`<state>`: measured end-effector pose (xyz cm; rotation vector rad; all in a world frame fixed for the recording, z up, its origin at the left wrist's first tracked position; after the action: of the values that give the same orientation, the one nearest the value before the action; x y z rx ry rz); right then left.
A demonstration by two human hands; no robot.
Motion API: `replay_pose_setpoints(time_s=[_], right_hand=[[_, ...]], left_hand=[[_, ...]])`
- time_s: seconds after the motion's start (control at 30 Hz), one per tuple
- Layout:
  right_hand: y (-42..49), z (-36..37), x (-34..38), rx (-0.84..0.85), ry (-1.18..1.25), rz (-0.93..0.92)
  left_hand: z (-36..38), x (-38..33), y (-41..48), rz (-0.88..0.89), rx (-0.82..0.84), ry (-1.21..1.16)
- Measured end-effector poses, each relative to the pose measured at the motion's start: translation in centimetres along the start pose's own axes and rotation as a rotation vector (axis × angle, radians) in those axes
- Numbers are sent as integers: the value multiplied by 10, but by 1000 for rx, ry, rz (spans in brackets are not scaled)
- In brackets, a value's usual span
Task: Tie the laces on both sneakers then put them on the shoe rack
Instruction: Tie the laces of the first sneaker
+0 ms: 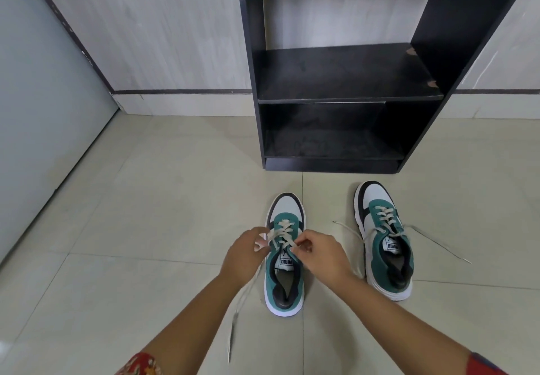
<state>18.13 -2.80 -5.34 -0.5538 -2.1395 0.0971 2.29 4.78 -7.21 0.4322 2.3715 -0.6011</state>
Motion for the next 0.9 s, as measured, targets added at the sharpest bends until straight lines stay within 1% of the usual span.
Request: replay_pose_setpoints(time_s=[0.1, 0.2, 0.27, 0.33, 0.37, 0.43, 0.5, 0.53, 0.6, 0.67, 0.7, 0.8, 0.9], right_hand=[[2, -5, 0, -2, 154, 8], [-2, -14, 1, -8, 218, 19], [-3, -27, -7, -51, 153, 79], [-4, -42, -24, -58, 22, 172], [-5, -46, -31, -18, -43, 220], [-7, -41, -39, 149, -206, 276], [-8, -24, -34, 299, -365, 192], [-8, -15, -27, 311, -398, 113], [-7, -5, -10, 236, -397, -10], [-5, -2, 2, 141, -422, -76], [-5, -1, 5, 121, -425, -97], [-8, 3, 5, 137, -309, -101], [-7, 5, -2, 171, -132, -46]], left_hand=[[3, -3, 1, 25, -74, 38], [3, -7, -1, 113, -114, 223], [-7, -6, -5, 108, -177, 303], [-17, 3, -7, 39, -198, 348], [-18, 9, -7, 10, -155, 379], [-13, 13, -9, 3, -26, 389], [-5, 7, -10, 60, 28, 390], [-2, 2, -10, 94, 29, 389], [-2, -9, -9, 148, -11, 352], [-3, -15, -7, 175, -64, 303], [-3, -15, -5, 176, -77, 281], [-3, -15, -4, 159, -105, 242], [-5, -14, -7, 177, -140, 274]])
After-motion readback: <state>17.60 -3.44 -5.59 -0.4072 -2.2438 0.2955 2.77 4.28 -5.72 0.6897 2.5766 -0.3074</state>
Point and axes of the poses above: each hand's wrist, its own y-axis towards the middle knuckle, its own z-axis out of the palm, x = y × z, the point moved 4 cm from there along y, towards the middle knuckle, and after that the axes turned 7 degrees about y, right-handed, at the moved point
